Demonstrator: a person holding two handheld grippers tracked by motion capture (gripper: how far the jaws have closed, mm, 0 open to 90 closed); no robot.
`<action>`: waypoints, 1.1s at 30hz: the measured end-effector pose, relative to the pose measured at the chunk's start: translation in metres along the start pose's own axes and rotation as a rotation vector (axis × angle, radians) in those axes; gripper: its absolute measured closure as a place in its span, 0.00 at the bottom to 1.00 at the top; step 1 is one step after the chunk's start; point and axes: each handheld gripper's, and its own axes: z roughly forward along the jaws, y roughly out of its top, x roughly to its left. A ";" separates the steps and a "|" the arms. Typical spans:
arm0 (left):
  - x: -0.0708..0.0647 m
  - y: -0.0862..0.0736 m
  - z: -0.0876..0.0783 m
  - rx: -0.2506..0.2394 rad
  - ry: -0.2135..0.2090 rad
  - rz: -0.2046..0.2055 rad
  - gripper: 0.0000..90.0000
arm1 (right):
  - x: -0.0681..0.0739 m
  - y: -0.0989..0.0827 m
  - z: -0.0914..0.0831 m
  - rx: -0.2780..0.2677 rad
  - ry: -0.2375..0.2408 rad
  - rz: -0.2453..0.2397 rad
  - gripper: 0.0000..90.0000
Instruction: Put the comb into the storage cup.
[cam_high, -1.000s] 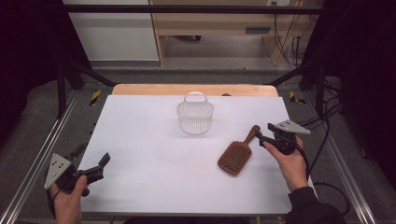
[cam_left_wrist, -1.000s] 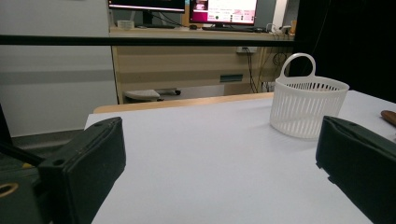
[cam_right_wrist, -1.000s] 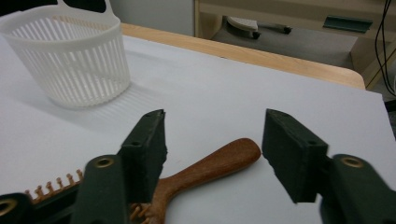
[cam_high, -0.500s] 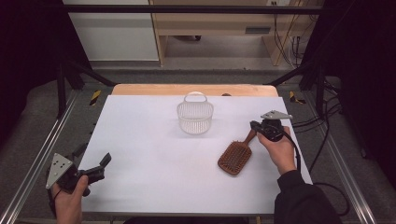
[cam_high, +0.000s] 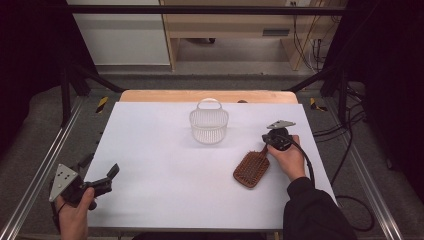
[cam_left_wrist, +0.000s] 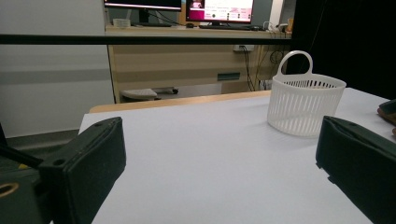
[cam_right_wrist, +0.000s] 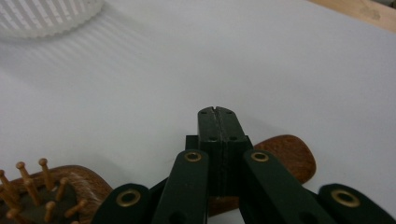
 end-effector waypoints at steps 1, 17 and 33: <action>0.000 0.000 0.000 0.000 0.000 0.000 0.02 | -0.001 -0.001 0.001 0.009 0.003 0.005 1.00; -0.001 0.000 0.001 0.001 -0.005 0.004 0.02 | -0.008 -0.016 -0.015 0.149 -0.001 -0.078 1.00; -0.001 0.001 0.000 0.001 0.001 0.009 0.02 | -0.002 -0.047 -0.049 0.194 0.084 -0.042 1.00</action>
